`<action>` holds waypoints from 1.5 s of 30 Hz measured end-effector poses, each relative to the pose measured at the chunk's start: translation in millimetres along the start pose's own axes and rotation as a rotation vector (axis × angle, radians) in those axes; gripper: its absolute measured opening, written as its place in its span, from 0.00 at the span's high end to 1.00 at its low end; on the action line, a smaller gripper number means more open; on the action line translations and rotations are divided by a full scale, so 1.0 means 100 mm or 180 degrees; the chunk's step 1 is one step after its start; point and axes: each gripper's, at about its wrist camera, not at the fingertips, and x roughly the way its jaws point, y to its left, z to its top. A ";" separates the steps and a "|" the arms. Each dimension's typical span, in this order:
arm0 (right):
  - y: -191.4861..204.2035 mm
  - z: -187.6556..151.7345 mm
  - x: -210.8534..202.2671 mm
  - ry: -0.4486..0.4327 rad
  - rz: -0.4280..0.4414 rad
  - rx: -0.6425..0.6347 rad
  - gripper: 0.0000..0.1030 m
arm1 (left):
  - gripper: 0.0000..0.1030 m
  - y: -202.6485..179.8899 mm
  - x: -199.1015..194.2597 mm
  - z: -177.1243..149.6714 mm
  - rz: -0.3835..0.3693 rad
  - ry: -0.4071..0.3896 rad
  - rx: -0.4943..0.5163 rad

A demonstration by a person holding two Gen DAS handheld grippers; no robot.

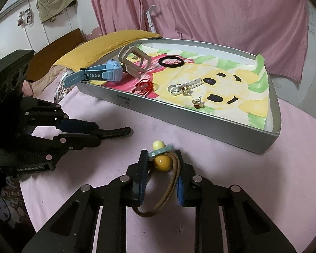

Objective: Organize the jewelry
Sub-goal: 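Grasp the black bead strand with the left tool while the right tool grasps the yellow-ball keychain, then carry the bead strand and keychain over the tray with both tools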

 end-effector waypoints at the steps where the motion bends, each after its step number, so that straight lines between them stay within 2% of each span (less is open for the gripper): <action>1: 0.00 0.00 0.00 -0.0003 -0.0005 0.0003 0.81 | 0.85 -0.01 0.00 0.00 0.0006 0.0000 -0.0005; 7: -0.01 -0.02 -0.07 -0.0107 -0.0044 0.0046 0.81 | 0.85 -0.02 -0.03 -0.03 -0.0019 -0.0062 -0.0194; 14: -0.02 0.00 -0.29 -0.0428 -0.0090 0.0167 0.81 | 0.85 -0.03 -0.21 -0.04 -0.0025 -0.0382 -0.0477; 18: -0.04 0.07 -0.45 -0.0717 -0.0135 0.0250 0.81 | 0.85 0.01 -0.38 0.03 0.0073 -0.0726 -0.0636; 23: -0.05 0.22 -0.60 -0.1118 -0.0242 0.0301 0.81 | 0.85 0.11 -0.54 0.16 0.0305 -0.1216 -0.0924; 28: -0.02 0.40 -0.65 -0.1440 -0.0343 0.0299 0.81 | 0.85 0.18 -0.57 0.29 0.0493 -0.1563 -0.1142; 32: 0.02 0.50 -0.66 -0.1670 -0.0454 0.0279 0.81 | 0.85 0.20 -0.55 0.37 0.0638 -0.1766 -0.1144; 39: 0.02 0.63 -0.57 -0.1851 -0.0675 0.0238 0.81 | 0.85 0.24 -0.45 0.52 0.0750 -0.1915 -0.1179; 45: -0.08 0.70 -0.44 -0.1727 -0.0777 0.0330 0.81 | 0.85 0.27 -0.32 0.63 0.0798 -0.1898 -0.1175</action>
